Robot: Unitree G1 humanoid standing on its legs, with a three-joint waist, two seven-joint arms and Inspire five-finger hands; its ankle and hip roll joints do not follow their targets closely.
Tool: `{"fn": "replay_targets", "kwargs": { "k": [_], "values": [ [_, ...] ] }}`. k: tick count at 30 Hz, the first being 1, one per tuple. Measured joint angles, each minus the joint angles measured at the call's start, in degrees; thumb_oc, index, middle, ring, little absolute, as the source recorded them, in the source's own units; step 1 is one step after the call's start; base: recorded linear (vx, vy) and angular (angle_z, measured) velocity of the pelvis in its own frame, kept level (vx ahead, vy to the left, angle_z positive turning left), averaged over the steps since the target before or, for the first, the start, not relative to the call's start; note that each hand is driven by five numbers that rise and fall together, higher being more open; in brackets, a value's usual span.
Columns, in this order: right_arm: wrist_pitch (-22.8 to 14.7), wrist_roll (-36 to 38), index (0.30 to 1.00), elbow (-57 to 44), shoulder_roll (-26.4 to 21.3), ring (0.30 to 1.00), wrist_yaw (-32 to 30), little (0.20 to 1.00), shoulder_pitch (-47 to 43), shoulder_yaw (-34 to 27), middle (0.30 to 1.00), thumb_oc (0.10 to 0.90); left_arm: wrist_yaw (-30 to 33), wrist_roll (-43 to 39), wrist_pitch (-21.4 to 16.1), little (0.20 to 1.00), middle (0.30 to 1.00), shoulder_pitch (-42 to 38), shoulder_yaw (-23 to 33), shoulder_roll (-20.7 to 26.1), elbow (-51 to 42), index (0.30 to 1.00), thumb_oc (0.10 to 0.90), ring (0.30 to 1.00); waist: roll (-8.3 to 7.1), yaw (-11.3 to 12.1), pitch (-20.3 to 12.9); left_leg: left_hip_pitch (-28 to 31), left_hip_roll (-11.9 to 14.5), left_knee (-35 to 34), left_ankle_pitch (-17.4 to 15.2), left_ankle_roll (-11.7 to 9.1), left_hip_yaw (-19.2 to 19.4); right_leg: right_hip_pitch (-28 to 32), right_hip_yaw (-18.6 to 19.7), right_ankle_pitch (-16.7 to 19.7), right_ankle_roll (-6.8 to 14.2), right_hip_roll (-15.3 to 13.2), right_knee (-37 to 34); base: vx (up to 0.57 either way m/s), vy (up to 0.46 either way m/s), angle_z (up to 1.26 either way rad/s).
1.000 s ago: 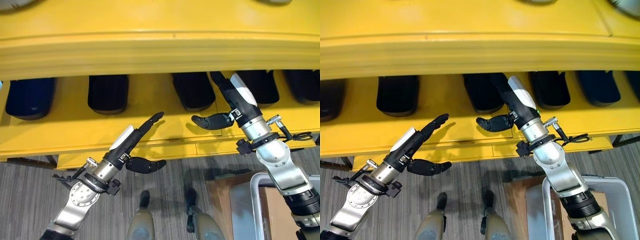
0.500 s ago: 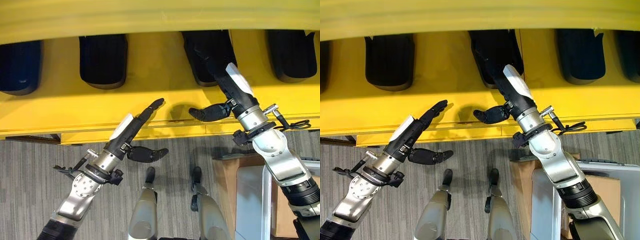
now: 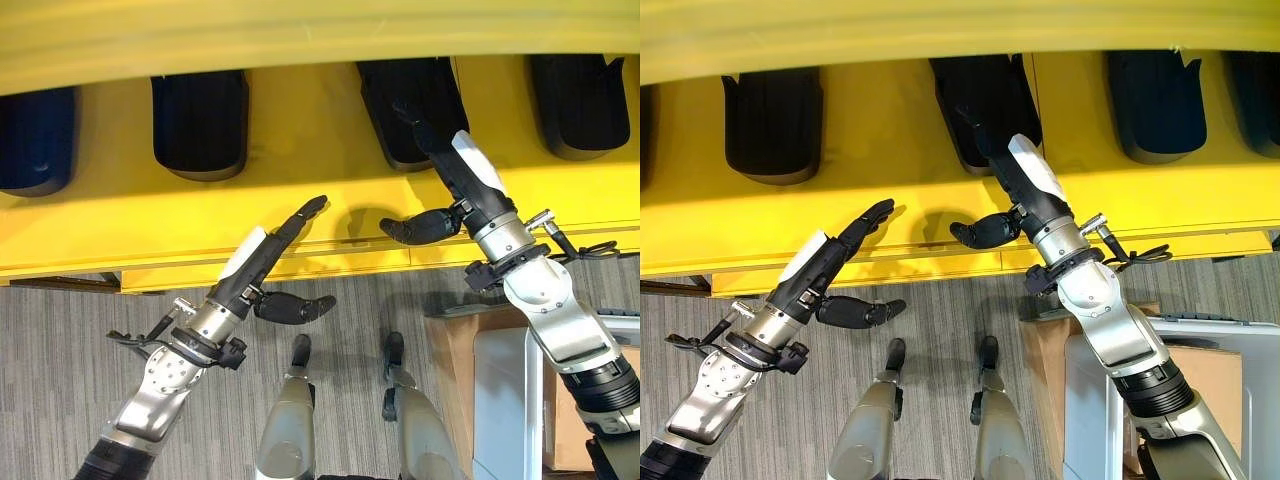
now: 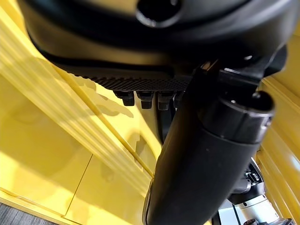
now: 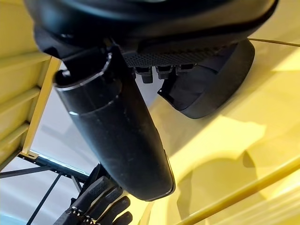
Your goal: Move parts from the plastic box to the shelf.
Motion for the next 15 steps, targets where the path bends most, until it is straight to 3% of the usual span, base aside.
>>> {"fn": "replay_targets", "kwargs": {
  "k": [15],
  "values": [
    [2.6,4.0,1.0,0.0,0.9,1.0,0.0,1.0,-0.1,0.0,1.0,0.9,1.0,0.0,0.1,1.0,1.0,-0.5,0.0,-0.1,0.0,1.0,0.9,1.0,0.0,0.1,0.0,0.2,0.0,0.0,0.0,0.0,0.3,0.0,0.2,0.1,0.0,0.0,0.0,0.0,0.0,0.0]
  ]
}}
